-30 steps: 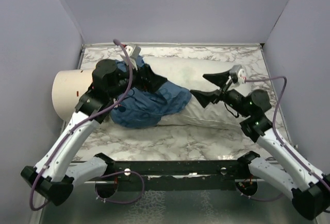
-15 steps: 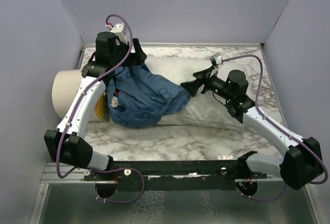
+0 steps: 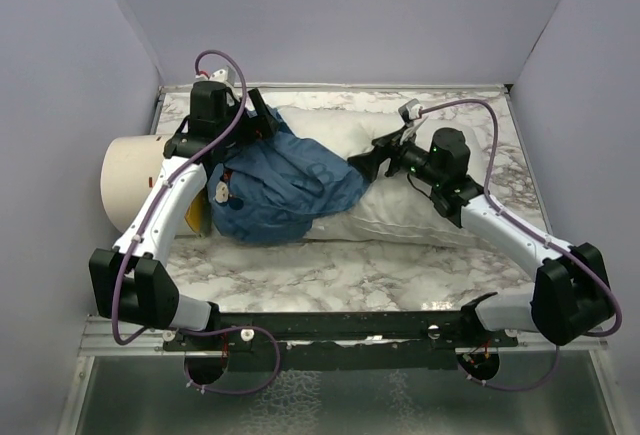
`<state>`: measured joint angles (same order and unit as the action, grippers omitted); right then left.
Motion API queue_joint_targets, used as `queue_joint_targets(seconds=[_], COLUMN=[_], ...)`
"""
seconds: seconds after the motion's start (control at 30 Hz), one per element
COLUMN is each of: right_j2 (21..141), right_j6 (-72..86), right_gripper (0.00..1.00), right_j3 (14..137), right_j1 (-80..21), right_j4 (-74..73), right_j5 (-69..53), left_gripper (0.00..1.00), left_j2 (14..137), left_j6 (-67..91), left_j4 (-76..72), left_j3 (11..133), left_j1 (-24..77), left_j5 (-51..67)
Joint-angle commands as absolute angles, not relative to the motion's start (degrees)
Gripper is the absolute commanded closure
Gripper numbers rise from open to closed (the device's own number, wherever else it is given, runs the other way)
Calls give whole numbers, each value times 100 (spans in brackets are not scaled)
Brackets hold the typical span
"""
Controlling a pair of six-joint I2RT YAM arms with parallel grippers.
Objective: Put the pillow into the pillowcase
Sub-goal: Stuff the pillow into the pillowcase.
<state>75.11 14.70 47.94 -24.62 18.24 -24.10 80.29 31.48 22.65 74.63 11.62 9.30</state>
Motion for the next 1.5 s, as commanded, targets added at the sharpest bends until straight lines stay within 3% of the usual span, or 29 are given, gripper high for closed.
queue_joint_targets(seconds=[0.0, 0.4, 0.7, 1.07, 1.47], right_j2=[7891, 7131, 7674, 8688, 9077], right_j6=[1465, 1162, 1160, 1046, 1067], right_gripper=[5, 8, 7, 7, 7], right_j3=[4723, 4759, 5586, 6559, 6878], right_j1=[-2418, -2419, -2395, -2382, -2383], right_j4=[1477, 1639, 1396, 905, 896], right_j5=[-2554, -2877, -3098, -3350, -3441], left_gripper=[8, 1, 4, 7, 9], left_j2=[7777, 7185, 6351, 5934, 6378], left_j6=[3585, 3193, 2662, 2709, 2310], left_j4=[2170, 2396, 1216, 1876, 2557], left_j3=[7565, 7435, 6472, 6583, 7140], left_j1=[1134, 1134, 1003, 984, 984], left_j5=[604, 276, 1791, 1828, 1504])
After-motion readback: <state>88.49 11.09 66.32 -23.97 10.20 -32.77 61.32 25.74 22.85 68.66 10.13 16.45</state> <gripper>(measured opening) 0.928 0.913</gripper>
